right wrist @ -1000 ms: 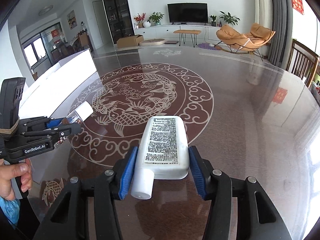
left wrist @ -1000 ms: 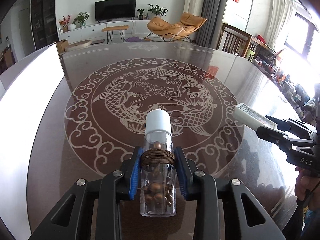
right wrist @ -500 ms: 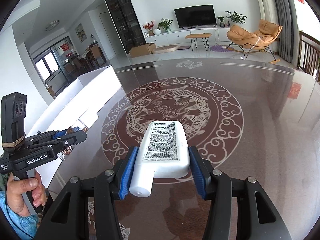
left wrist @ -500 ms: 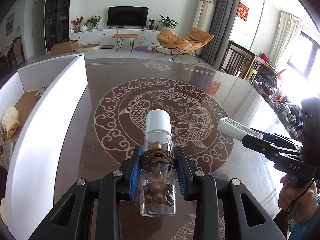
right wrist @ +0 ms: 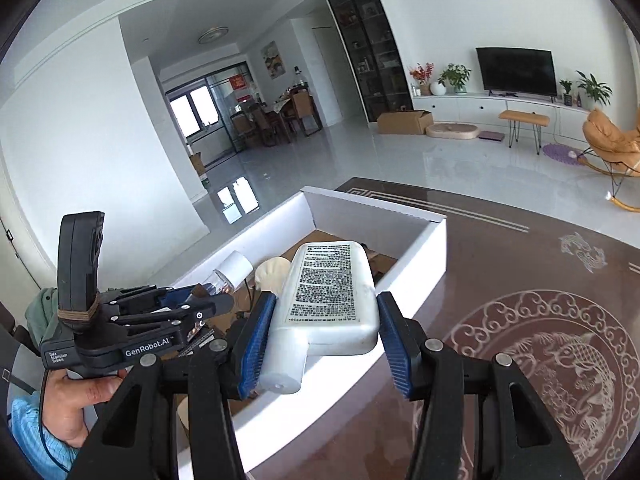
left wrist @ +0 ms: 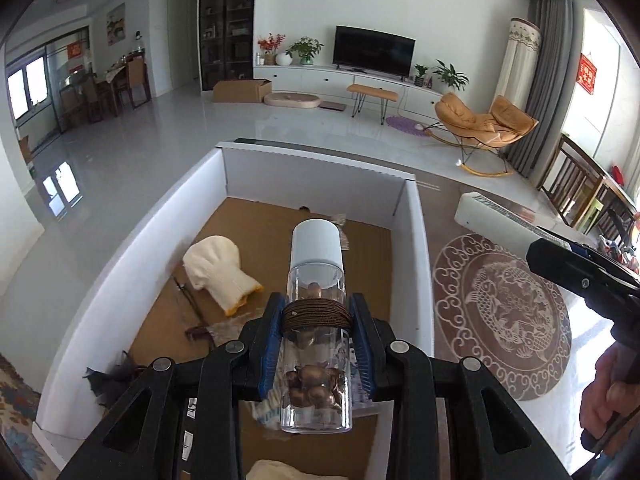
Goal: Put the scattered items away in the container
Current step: 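Carry the capsule bottle and white tube over the white container with both grippers, then lower the bottle and tube into the container and open both grippers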
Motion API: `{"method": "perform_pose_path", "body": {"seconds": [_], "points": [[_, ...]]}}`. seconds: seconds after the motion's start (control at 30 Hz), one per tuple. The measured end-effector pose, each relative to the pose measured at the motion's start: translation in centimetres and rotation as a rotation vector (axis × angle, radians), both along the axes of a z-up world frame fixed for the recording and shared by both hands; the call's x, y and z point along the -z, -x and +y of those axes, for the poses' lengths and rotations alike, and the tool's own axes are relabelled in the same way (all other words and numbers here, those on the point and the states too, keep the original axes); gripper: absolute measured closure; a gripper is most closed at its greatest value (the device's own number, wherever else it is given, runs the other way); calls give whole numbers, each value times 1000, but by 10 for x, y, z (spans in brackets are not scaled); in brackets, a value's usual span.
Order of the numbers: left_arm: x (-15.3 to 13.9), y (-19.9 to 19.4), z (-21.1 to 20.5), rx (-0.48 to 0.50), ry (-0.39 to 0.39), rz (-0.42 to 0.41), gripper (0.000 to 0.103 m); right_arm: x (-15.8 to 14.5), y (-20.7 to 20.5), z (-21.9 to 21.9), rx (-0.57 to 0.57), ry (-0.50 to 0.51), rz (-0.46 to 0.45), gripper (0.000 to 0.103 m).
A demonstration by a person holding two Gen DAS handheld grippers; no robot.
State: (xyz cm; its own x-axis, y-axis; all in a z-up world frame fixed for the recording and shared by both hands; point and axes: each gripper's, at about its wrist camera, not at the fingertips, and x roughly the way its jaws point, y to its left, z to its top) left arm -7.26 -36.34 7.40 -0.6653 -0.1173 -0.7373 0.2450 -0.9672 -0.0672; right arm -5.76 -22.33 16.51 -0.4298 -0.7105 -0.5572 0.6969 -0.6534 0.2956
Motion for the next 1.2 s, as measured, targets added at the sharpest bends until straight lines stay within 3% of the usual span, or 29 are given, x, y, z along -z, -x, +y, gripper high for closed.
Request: {"method": "perform_pose_path", "body": {"seconds": [0.2,0.3,0.33,0.4,0.43,0.53,0.63,0.97,1.07,1.2], "points": [[51,7,-42,-97,-30,-108,70,45,24,-106,-64,-165,12,51],[70,8,-49,-164,-29,-174,66,79,42,-131,-62,-289,-90,49],[71,6,-48,-184,-16,-181,59,84,47,-131,-83,-278,-138,47],[64,0,-44,-211,39,-153,7,81,50,-125,-99,-246,-150,41],[57,-5,-40,-227,71,-115,1,75,48,-120,-94,-241,-118,39],[35,-17,-30,-265,127,-32,0,58,42,-106,-99,-219,-69,37],[21,-25,-20,-276,116,14,0,42,36,-98,-89,-216,-50,36],[3,-36,6,-346,219,33,0,36,17,-89,-111,-274,-6,36],[0,-39,4,-378,177,27,0,42,16,-89,-113,-292,-5,36],[5,-46,-9,-420,33,41,0,46,15,-90,-108,-282,-6,36]]}}
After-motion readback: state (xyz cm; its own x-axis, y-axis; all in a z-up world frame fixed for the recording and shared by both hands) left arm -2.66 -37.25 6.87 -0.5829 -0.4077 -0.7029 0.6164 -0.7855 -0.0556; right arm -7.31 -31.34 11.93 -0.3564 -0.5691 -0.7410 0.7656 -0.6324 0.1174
